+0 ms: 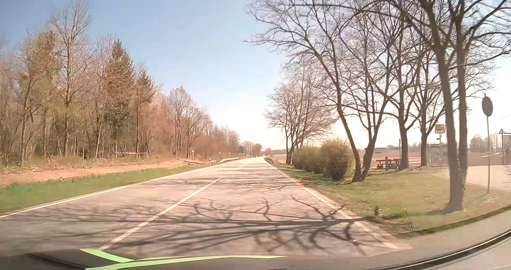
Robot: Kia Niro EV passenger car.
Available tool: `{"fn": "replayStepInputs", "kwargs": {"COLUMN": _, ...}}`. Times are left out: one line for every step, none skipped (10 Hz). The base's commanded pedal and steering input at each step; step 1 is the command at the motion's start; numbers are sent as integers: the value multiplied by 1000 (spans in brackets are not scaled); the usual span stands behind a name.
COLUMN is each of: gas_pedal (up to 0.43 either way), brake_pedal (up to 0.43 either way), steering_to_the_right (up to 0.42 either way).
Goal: Follow the waypoints while adhering to traffic rules and regulations
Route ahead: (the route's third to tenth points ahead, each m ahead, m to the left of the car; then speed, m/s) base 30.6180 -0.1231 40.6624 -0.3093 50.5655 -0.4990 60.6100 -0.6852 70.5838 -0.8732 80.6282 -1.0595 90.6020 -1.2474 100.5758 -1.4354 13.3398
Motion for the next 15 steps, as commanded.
{"fn": "replayStepInputs", "kwargs": {"gas_pedal": 138, "brake_pedal": 0, "steering_to_the_right": -3}}
{"fn": "replayStepInputs", "kwargs": {"gas_pedal": 150, "brake_pedal": 0, "steering_to_the_right": -3}}
{"fn": "replayStepInputs", "kwargs": {"gas_pedal": 150, "brake_pedal": 0, "steering_to_the_right": -2}}
{"fn": "replayStepInputs", "kwargs": {"gas_pedal": 150, "brake_pedal": 0, "steering_to_the_right": -2}}
{"fn": "replayStepInputs", "kwargs": {"gas_pedal": 150, "brake_pedal": 0, "steering_to_the_right": -2}}
{"fn": "replayStepInputs", "kwargs": {"gas_pedal": 150, "brake_pedal": 0, "steering_to_the_right": -2}}
{"fn": "replayStepInputs", "kwargs": {"gas_pedal": 150, "brake_pedal": 0, "steering_to_the_right": -1}}
{"fn": "replayStepInputs", "kwargs": {"gas_pedal": 150, "brake_pedal": 0, "steering_to_the_right": -1}}
{"fn": "replayStepInputs", "kwargs": {"gas_pedal": 150, "brake_pedal": 0, "steering_to_the_right": 0}}
{"fn": "replayStepInputs", "kwargs": {"gas_pedal": 150, "brake_pedal": 0, "steering_to_the_right": 0}}
{"fn": "replayStepInputs", "kwargs": {"gas_pedal": 150, "brake_pedal": 0, "steering_to_the_right": 0}}
{"fn": "replayStepInputs", "kwargs": {"gas_pedal": 150, "brake_pedal": 0, "steering_to_the_right": 0}}
{"fn": "replayStepInputs", "kwargs": {"gas_pedal": 150, "brake_pedal": 0, "steering_to_the_right": 0}}
{"fn": "replayStepInputs", "kwargs": {"gas_pedal": 150, "brake_pedal": 0, "steering_to_the_right": 0}}
{"fn": "replayStepInputs", "kwargs": {"gas_pedal": 150, "brake_pedal": 0, "steering_to_the_right": 0}}
